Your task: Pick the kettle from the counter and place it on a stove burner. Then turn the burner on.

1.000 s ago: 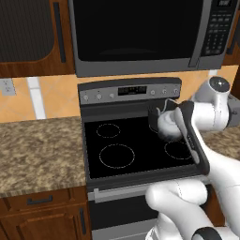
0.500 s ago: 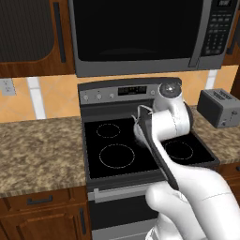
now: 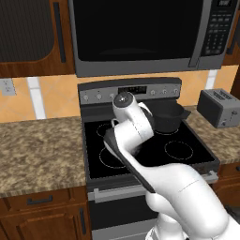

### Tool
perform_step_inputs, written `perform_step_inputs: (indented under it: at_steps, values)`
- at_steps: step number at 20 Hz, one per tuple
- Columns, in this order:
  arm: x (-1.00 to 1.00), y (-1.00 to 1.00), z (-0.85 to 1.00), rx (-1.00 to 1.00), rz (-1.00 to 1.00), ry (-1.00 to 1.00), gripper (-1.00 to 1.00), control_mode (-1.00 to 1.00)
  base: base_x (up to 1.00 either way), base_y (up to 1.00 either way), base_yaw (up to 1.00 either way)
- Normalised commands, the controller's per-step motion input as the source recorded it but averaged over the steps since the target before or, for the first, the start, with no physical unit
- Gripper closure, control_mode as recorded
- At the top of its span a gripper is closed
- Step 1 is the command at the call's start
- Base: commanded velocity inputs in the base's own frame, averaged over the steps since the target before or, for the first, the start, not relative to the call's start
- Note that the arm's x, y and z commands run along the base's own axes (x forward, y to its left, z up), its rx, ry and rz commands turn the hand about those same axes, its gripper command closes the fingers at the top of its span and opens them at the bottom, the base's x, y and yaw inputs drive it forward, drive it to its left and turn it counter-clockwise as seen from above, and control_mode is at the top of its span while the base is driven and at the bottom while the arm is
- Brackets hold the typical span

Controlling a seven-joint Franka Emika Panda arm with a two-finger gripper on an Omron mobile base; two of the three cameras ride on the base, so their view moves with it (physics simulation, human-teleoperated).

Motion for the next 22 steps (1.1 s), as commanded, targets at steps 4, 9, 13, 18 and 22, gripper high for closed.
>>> perform_step_inputs:
  at_steps: [4,9,13,18,22]
  values:
    - [0.42,0.10,-0.69,0.34,0.02,0.02,1.00,-1.00,0.00,0.00,0.00]
    - [0.34,0.01,-0.17,0.05,0.00,0.00,1.00,-1.00,0.00,0.00,0.00]
    - [0.43,0.12,-0.10,0.00,-0.02,0.00,1.00,-1.00,0.00,0.00,0.00]
    - [0.50,0.08,-0.21,-0.01,-0.02,0.01,1.00,-1.00,0.00,0.00,0.00]
    - [0.40,0.00,-0.47,-0.11,-0.02,0.11,1.00,-1.00,0.00,0.00,0.00]
